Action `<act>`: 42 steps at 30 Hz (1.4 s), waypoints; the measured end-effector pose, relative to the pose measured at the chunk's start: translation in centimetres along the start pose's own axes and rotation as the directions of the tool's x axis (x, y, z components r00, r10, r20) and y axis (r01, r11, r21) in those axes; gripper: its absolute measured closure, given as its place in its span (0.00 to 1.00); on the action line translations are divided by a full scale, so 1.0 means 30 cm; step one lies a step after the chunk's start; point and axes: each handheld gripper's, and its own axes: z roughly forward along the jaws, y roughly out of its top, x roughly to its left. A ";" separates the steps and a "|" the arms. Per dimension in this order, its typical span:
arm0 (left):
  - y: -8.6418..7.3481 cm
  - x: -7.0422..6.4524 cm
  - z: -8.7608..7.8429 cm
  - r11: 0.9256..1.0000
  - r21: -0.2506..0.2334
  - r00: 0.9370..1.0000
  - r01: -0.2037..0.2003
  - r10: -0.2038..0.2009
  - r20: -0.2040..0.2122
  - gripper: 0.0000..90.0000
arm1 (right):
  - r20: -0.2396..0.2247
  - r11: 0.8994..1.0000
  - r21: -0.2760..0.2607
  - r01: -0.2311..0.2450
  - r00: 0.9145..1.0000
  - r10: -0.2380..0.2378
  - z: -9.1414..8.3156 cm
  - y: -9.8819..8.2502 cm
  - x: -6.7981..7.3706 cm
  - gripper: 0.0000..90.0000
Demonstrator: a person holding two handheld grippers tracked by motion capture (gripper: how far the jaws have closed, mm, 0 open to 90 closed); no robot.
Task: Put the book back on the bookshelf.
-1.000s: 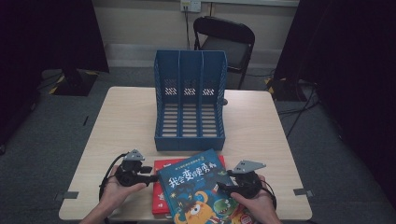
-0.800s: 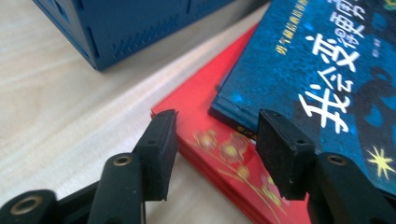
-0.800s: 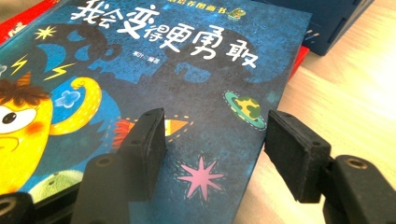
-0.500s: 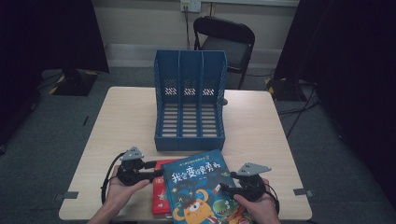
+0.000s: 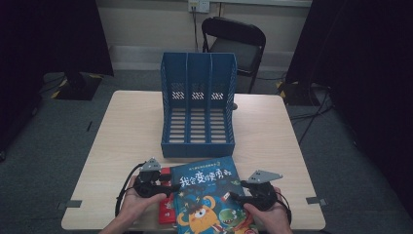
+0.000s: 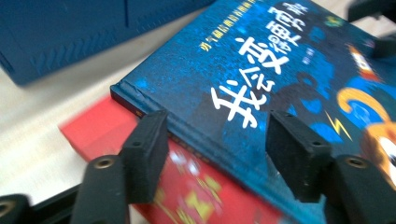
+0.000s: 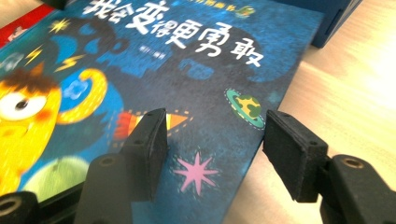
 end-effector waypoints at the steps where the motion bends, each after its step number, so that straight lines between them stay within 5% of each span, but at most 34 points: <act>1: 0.000 0.000 0.000 1.000 0.000 1.000 0.000 0.000 0.000 0.41 | 0.000 1.000 0.000 0.000 1.000 0.000 0.000 0.000 0.000 0.45; 7: 0.047 0.021 0.038 1.000 0.009 1.000 0.026 -0.026 0.001 0.38 | 0.014 1.000 0.018 0.014 1.000 -0.015 -0.011 0.000 0.019 0.46; 12: 0.034 0.007 0.015 0.998 0.054 0.999 -0.025 0.023 0.039 0.41 | -0.031 0.998 0.009 -0.057 0.998 0.057 0.004 -0.004 -0.016 0.40; 13: 0.015 -0.014 0.003 0.994 0.061 0.995 -0.086 0.083 0.049 0.41 | -0.056 0.997 0.017 -0.077 0.995 0.078 0.011 -0.002 -0.033 0.38; 25: 0.000 -0.016 0.011 0.999 0.010 0.995 -0.034 0.033 0.097 0.43 | -0.056 0.992 0.021 -0.124 0.991 0.125 0.038 0.011 -0.074 0.27; 29: 0.016 -0.022 0.031 0.998 0.014 0.993 -0.060 0.058 0.100 0.43 | -0.061 0.989 0.020 -0.148 0.987 0.149 0.033 0.001 -0.088 0.26; 31: 0.027 -0.033 0.041 0.992 0.032 0.990 -0.121 0.118 0.082 0.42 | -0.069 0.986 0.015 -0.167 0.983 0.168 0.034 -0.005 -0.097 0.25; 42: 0.001 -0.028 0.039 0.993 -0.027 0.991 -0.111 0.113 0.079 0.42 | -0.050 0.989 0.004 -0.148 0.988 0.148 0.042 0.010 -0.094 0.22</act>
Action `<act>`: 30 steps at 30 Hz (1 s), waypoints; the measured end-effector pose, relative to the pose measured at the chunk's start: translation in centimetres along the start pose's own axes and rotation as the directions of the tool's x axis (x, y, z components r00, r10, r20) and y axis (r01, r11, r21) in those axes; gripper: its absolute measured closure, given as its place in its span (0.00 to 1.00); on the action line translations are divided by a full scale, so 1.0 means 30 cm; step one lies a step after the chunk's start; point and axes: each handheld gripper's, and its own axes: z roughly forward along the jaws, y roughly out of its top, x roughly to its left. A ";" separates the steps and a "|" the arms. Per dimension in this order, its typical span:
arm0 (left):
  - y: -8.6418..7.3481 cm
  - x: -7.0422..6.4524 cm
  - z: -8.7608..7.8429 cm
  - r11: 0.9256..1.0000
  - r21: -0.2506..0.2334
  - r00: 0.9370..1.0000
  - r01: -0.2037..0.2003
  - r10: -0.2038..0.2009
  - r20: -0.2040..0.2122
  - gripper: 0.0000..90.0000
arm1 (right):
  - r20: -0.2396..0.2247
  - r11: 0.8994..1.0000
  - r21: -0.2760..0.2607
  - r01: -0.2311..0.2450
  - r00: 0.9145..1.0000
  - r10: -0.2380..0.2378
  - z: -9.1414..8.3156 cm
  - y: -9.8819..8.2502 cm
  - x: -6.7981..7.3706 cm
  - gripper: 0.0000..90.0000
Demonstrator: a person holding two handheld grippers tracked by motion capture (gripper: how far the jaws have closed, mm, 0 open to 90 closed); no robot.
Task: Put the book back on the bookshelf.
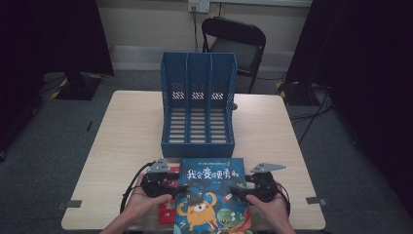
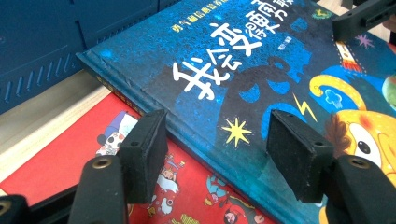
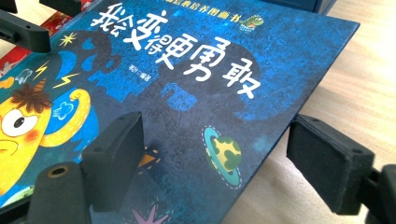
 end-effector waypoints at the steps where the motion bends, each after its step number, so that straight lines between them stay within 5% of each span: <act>1: 0.000 0.000 0.000 1.000 0.000 1.000 0.000 0.000 0.000 0.42 | 0.002 1.000 -0.005 0.005 1.000 -0.005 -0.005 0.002 0.001 0.23; 18: 0.003 0.038 -0.007 0.997 -0.010 0.997 0.073 -0.072 0.038 0.46 | -0.020 0.993 -0.078 0.093 0.995 -0.095 -0.033 0.079 0.004 0.26; 25: 0.003 0.050 -0.007 0.995 -0.014 0.993 0.095 -0.094 0.064 0.45 | -0.015 0.992 -0.092 0.082 0.996 -0.083 -0.048 0.082 0.004 0.31; 30: 0.005 0.058 -0.007 0.995 -0.010 0.992 0.102 -0.100 0.081 0.46 | -0.045 0.998 -0.043 0.048 0.998 -0.050 -0.010 0.062 -0.020 0.26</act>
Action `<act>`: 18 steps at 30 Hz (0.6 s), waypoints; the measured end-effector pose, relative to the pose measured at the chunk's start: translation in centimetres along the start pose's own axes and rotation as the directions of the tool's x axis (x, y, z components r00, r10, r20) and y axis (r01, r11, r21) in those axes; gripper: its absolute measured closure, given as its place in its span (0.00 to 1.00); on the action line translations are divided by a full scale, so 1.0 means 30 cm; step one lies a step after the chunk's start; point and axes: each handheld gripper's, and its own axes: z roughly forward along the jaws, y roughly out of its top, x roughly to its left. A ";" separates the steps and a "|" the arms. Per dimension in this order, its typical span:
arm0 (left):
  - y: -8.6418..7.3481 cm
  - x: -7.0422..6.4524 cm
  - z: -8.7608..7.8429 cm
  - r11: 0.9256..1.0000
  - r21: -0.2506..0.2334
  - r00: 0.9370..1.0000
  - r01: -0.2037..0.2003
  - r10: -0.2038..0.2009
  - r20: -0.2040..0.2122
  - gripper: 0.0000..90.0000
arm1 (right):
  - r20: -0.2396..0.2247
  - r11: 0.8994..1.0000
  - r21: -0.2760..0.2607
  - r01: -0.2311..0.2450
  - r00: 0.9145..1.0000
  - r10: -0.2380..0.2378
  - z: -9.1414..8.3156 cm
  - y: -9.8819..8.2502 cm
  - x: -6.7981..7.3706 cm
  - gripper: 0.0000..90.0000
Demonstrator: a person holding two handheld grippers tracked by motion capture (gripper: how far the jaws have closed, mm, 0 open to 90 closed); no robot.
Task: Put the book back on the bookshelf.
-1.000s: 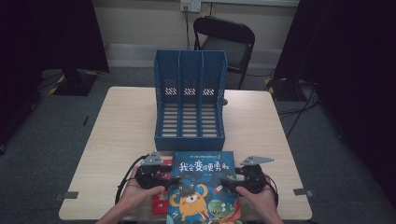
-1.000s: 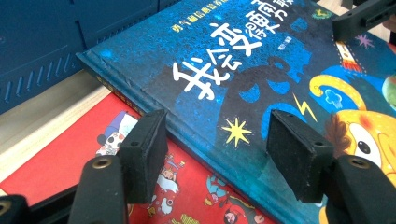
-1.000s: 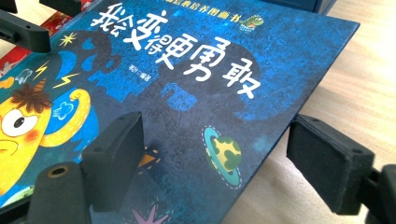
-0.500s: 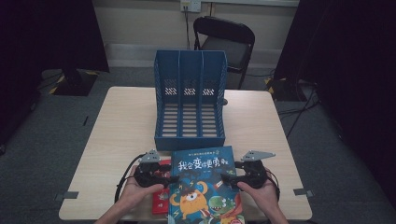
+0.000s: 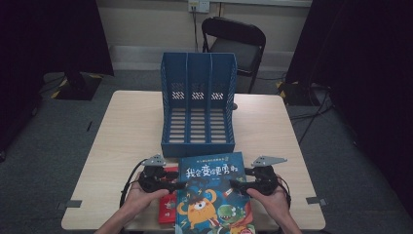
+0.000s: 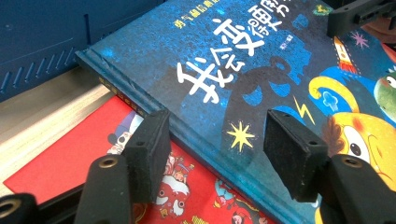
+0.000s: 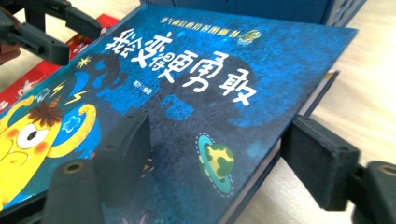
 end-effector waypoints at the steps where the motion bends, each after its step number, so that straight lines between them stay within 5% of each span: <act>1: 0.000 0.000 0.000 1.000 0.000 1.000 0.000 0.000 0.000 0.46 | -0.011 1.000 -0.005 0.003 1.000 -0.003 0.001 0.000 -0.003 0.26; 6: 0.003 -0.001 0.003 1.000 0.002 1.000 -0.004 0.004 -0.001 0.46 | -0.058 0.999 -0.034 0.027 0.998 -0.029 -0.019 0.021 0.003 0.28; 18: 0.007 0.009 0.003 0.999 -0.009 0.999 0.035 -0.035 0.000 0.44 | -0.047 0.999 -0.013 0.044 0.998 -0.045 -0.006 0.008 -0.001 0.28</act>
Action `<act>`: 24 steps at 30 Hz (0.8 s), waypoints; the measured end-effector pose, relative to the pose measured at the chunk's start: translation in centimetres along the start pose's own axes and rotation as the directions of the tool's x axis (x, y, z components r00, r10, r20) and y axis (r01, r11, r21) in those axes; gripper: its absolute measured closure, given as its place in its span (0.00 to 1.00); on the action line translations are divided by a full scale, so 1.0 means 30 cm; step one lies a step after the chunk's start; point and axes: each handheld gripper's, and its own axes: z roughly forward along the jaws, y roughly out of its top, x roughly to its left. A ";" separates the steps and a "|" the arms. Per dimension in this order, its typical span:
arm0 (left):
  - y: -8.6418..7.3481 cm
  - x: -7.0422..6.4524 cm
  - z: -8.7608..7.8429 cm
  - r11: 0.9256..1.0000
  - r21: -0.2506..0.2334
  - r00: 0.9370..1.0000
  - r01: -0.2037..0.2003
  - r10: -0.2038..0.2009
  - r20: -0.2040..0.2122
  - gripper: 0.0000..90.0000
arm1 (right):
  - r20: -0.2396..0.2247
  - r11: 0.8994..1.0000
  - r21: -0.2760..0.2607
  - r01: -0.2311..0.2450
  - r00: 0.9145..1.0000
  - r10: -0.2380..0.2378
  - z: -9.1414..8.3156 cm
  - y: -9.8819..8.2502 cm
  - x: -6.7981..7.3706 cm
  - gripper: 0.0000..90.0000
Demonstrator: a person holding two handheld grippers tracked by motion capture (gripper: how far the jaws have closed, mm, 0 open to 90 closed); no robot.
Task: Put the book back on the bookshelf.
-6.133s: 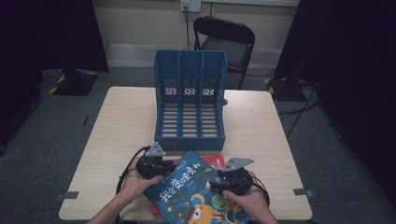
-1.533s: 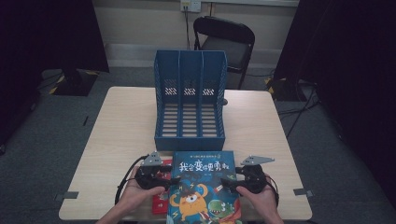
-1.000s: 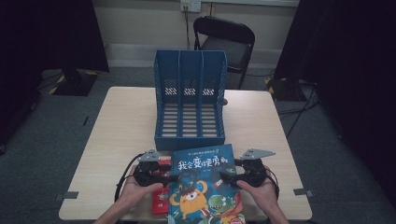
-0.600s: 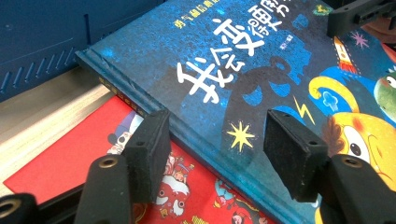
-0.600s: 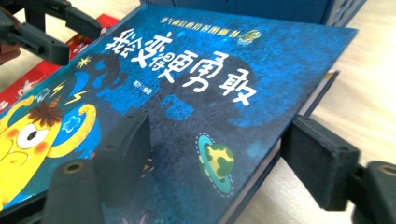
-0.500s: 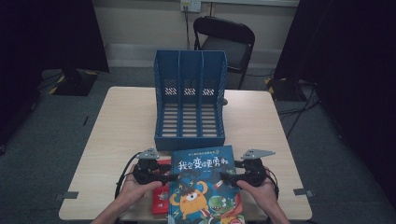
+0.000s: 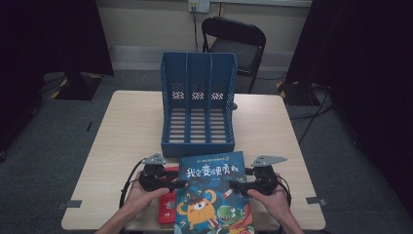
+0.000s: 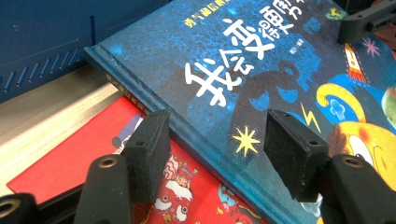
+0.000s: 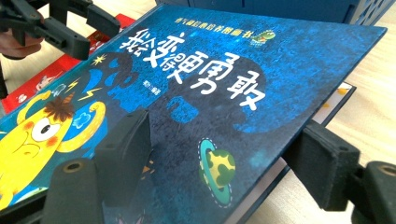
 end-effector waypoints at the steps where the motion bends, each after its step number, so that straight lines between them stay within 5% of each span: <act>1: 0.001 0.002 -0.001 1.000 -0.006 1.000 0.005 -0.005 -0.012 0.40 | 0.005 1.000 -0.002 0.012 1.000 -0.012 -0.004 -0.002 0.004 0.28; 6: 0.003 0.006 0.000 0.999 -0.014 0.999 0.036 -0.036 -0.006 0.34 | 0.057 0.997 0.034 0.075 0.995 -0.076 -0.008 -0.023 0.023 0.34; 12: 0.004 0.015 0.002 0.998 -0.019 0.998 0.056 -0.056 0.020 0.35 | 0.060 0.997 0.008 0.077 0.995 -0.078 -0.009 -0.028 0.030 0.35; 13: 0.004 0.017 0.005 0.997 -0.022 0.996 0.077 -0.076 0.044 0.36 | 0.058 0.996 0.002 0.085 0.995 -0.085 -0.008 -0.026 0.034 0.35; 14: 0.004 0.021 0.017 0.993 -0.020 0.986 0.120 -0.117 0.118 0.36 | 0.058 0.995 0.001 0.095 0.994 -0.095 -0.006 -0.023 0.039 0.36; 15: 0.004 0.021 0.017 0.993 -0.020 0.986 0.120 -0.117 0.118 0.39 | 0.058 0.995 0.001 0.095 0.994 -0.095 -0.006 -0.023 0.039 0.36; 16: 0.003 0.014 0.024 0.990 -0.011 0.979 0.142 -0.138 0.149 0.40 | 0.063 0.994 -0.004 0.109 0.992 -0.108 0.000 -0.008 0.056 0.38; 18: 0.001 0.013 0.023 0.988 -0.017 0.978 0.155 -0.151 0.146 0.40 | 0.075 0.995 0.004 0.100 0.992 -0.100 0.004 -0.001 0.061 0.38; 24: 0.007 0.035 -0.010 0.972 -0.066 0.958 0.224 -0.207 0.200 0.55 | 0.089 0.995 -0.010 0.097 0.991 -0.096 0.005 0.010 0.070 0.39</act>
